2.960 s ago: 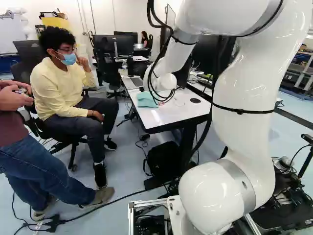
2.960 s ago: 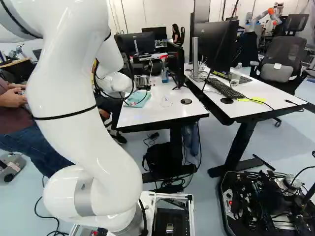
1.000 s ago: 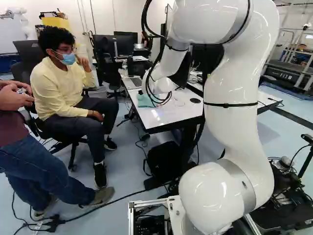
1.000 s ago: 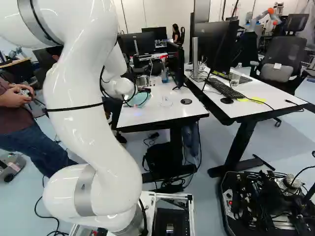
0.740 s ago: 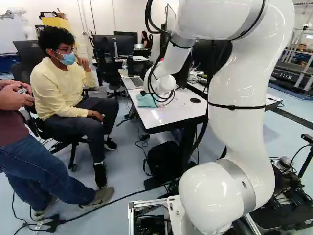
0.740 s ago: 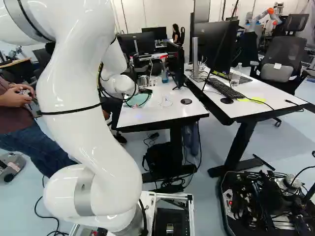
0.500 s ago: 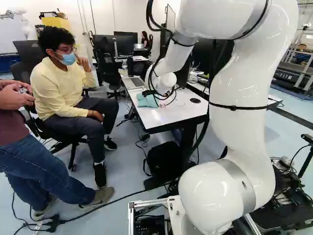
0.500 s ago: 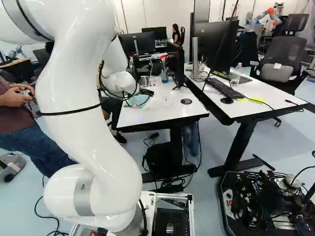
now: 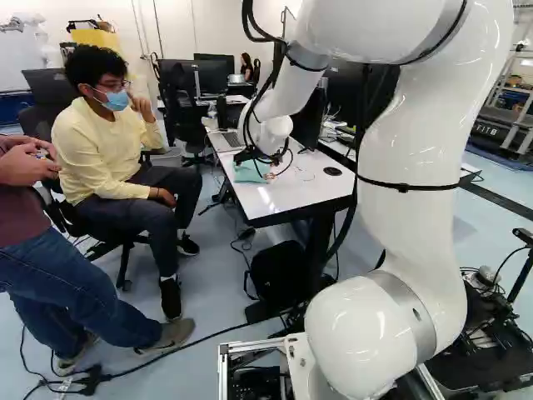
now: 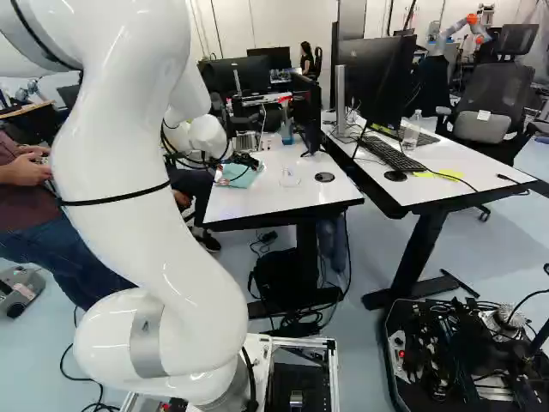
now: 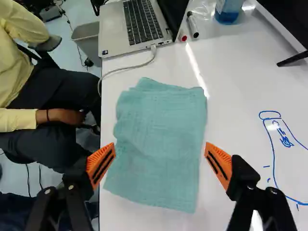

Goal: Clean the table with the green towel

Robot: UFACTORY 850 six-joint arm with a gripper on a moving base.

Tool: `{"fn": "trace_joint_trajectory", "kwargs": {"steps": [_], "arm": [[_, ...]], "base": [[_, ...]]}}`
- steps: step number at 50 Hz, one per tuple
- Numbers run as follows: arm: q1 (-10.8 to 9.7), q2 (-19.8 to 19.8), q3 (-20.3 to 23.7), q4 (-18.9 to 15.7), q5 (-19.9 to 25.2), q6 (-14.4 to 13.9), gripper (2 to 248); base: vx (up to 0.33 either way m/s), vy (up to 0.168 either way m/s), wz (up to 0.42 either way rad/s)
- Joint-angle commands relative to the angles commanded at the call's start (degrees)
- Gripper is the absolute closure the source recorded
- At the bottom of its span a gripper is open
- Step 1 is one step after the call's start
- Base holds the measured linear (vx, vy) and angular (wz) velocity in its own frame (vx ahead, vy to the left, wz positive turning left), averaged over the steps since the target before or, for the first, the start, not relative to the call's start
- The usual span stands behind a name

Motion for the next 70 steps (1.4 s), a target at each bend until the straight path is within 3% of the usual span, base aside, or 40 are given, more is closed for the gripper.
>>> {"fn": "trace_joint_trajectory", "kwargs": {"steps": [19,30,46,70], "arm": [[1.43,1.83,-0.1,0.03,-0.21,0.0,3],[1.39,1.5,-0.6,1.42,-3.67,0.0,3],[0.8,-2.78,-5.05,5.54,-11.26,0.0,3],[0.2,-10.26,-12.85,6.05,-12.07,0.0,3]], "base": [[0.0,0.0,0.0],[0.0,0.0,0.0],[0.0,0.0,0.0],[0.0,0.0,0.0]]}}
